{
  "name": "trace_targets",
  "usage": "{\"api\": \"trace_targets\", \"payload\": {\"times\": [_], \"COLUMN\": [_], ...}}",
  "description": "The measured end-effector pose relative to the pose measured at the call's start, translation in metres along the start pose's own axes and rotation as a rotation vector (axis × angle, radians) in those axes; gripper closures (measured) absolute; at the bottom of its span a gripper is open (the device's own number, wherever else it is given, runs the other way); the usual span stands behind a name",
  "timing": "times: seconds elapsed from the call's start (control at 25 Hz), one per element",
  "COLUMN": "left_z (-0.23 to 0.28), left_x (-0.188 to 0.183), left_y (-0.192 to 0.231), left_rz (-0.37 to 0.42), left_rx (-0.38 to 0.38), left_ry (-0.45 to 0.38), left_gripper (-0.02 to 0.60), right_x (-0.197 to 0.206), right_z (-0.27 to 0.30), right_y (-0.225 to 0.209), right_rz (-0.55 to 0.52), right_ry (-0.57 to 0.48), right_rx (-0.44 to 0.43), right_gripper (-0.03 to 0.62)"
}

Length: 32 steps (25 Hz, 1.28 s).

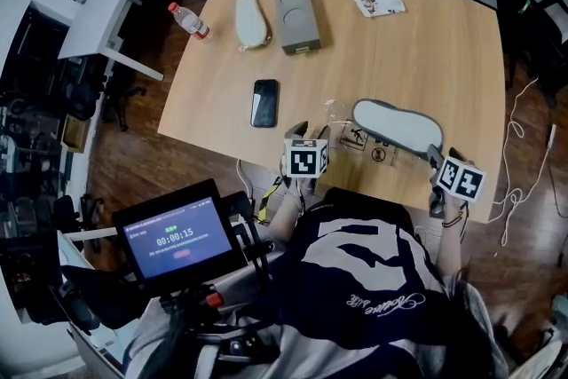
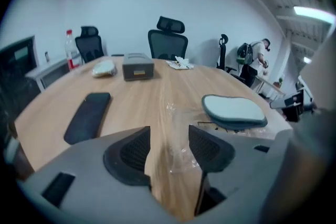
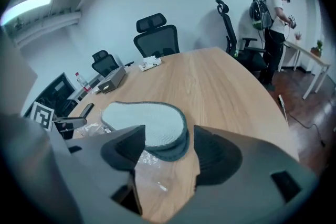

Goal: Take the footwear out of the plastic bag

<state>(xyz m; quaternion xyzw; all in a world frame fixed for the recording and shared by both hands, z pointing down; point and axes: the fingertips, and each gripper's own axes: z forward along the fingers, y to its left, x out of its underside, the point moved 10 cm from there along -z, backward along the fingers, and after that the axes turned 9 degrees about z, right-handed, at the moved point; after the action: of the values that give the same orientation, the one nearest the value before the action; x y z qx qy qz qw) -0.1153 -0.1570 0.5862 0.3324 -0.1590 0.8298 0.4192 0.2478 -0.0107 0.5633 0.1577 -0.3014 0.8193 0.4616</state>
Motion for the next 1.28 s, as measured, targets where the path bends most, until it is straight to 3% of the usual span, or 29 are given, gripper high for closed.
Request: {"api": "trace_targets", "payload": {"times": [0.08, 0.12, 0.24, 0.36, 0.52, 0.6, 0.68, 0.76, 0.84, 0.92, 1.04, 1.28], "left_z": [-0.009, -0.018, -0.044, -0.046, -0.027, -0.026, -0.030, -0.041, -0.053, -0.066, -0.083, -0.109], "left_x": [-0.001, -0.002, -0.002, 0.008, 0.005, 0.004, 0.008, 0.010, 0.011, 0.009, 0.000, -0.022], "left_y": [0.006, 0.008, 0.008, 0.009, 0.015, 0.016, 0.018, 0.024, 0.034, 0.043, 0.043, 0.004], "left_rz": [0.084, 0.089, 0.005, -0.012, 0.002, -0.023, -0.048, -0.050, -0.068, -0.141, -0.252, -0.225], "left_rx": [-0.044, -0.029, 0.066, 0.084, -0.015, -0.008, 0.004, -0.040, -0.113, -0.127, -0.060, 0.106], "left_ry": [-0.050, -0.072, -0.100, -0.091, -0.041, -0.033, -0.037, -0.053, -0.090, -0.150, -0.249, -0.371], "left_gripper": [0.362, 0.362, 0.362, 0.362, 0.362, 0.362, 0.362, 0.362, 0.362, 0.362, 0.364, 0.365], "right_x": [0.008, 0.012, 0.022, 0.032, 0.039, 0.056, 0.073, 0.083, 0.085, 0.084, 0.076, 0.051], "right_z": [-0.004, -0.011, -0.046, -0.055, -0.025, -0.007, 0.004, 0.007, 0.005, -0.002, -0.016, -0.057], "right_y": [0.003, 0.008, 0.034, 0.062, 0.099, 0.114, 0.124, 0.128, 0.130, 0.131, 0.133, 0.136], "right_rz": [0.004, 0.022, 0.060, 0.029, 0.004, 0.026, 0.018, -0.019, -0.035, -0.018, 0.008, 0.048], "right_ry": [-0.012, -0.026, -0.097, -0.120, -0.011, 0.085, 0.149, 0.167, 0.152, 0.114, 0.028, -0.170], "right_rx": [0.014, 0.010, -0.024, -0.113, -0.323, -0.388, -0.377, -0.340, -0.330, -0.343, -0.365, -0.380], "right_gripper": [0.319, 0.319, 0.319, 0.321, 0.333, 0.333, 0.333, 0.339, 0.355, 0.356, 0.408, 0.583]}}
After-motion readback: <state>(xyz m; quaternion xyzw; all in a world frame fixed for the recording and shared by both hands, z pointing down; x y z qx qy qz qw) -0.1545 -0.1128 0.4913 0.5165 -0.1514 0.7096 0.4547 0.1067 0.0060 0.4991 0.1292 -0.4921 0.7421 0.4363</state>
